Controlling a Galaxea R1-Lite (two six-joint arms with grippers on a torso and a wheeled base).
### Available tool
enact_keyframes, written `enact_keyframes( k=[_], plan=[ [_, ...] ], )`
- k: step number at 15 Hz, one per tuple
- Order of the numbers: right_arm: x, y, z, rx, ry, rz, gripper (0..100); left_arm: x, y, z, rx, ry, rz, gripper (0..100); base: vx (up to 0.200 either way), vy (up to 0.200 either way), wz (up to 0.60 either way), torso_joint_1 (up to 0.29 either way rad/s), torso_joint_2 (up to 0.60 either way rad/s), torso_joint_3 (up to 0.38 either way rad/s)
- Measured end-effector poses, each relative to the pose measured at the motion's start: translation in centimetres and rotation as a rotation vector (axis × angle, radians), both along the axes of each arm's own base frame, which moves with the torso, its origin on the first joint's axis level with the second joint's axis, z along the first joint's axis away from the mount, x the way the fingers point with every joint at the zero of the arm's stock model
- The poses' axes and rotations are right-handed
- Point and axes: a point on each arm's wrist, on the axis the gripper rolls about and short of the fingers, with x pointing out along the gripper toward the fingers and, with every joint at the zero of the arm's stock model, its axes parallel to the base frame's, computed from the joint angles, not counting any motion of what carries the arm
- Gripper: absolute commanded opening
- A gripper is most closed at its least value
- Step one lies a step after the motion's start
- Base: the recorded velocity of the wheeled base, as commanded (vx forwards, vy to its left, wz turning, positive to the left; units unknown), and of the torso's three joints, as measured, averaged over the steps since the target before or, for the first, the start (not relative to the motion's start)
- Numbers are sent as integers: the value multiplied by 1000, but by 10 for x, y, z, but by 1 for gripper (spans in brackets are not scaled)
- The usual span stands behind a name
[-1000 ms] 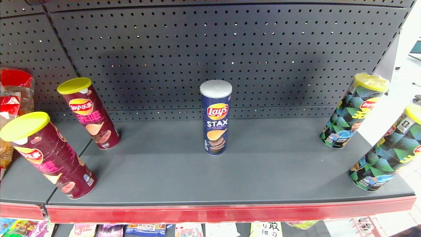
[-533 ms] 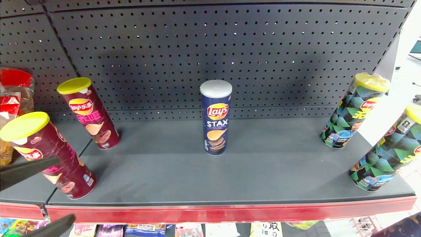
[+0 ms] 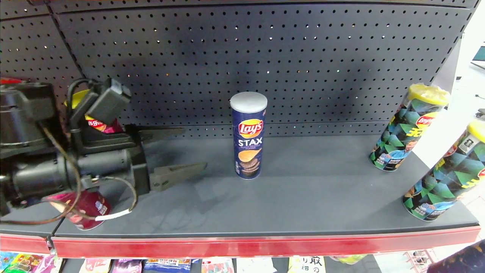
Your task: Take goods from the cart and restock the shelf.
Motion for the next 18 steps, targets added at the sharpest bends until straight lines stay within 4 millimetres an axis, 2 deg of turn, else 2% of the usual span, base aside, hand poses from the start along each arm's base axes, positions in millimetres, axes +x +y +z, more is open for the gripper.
enact_keyframes(
  k=[2, 5, 11, 18],
  plan=[
    [-1, 0, 3, 3, -9, 0, 0, 30, -19, 0, 8, -19, -25, 100, 0, 0, 0, 0, 0, 0],
    [-1, 0, 4, 4, -15, -3, 0, 59, -39, -8, 18, -8, -45, 100, 0, 0, 0, 0, 0, 0],
    [-1, 0, 4, 3, -9, -4, 0, 88, -58, -24, 40, 12, -33, 100, 0, 0, 0, 0, 0, 0],
    [-1, 0, 2, 2, -4, -4, 0, 115, -89, -18, 14, -35, -73, 100, 0, 0, 0, 0, 0, 0]
  ],
)
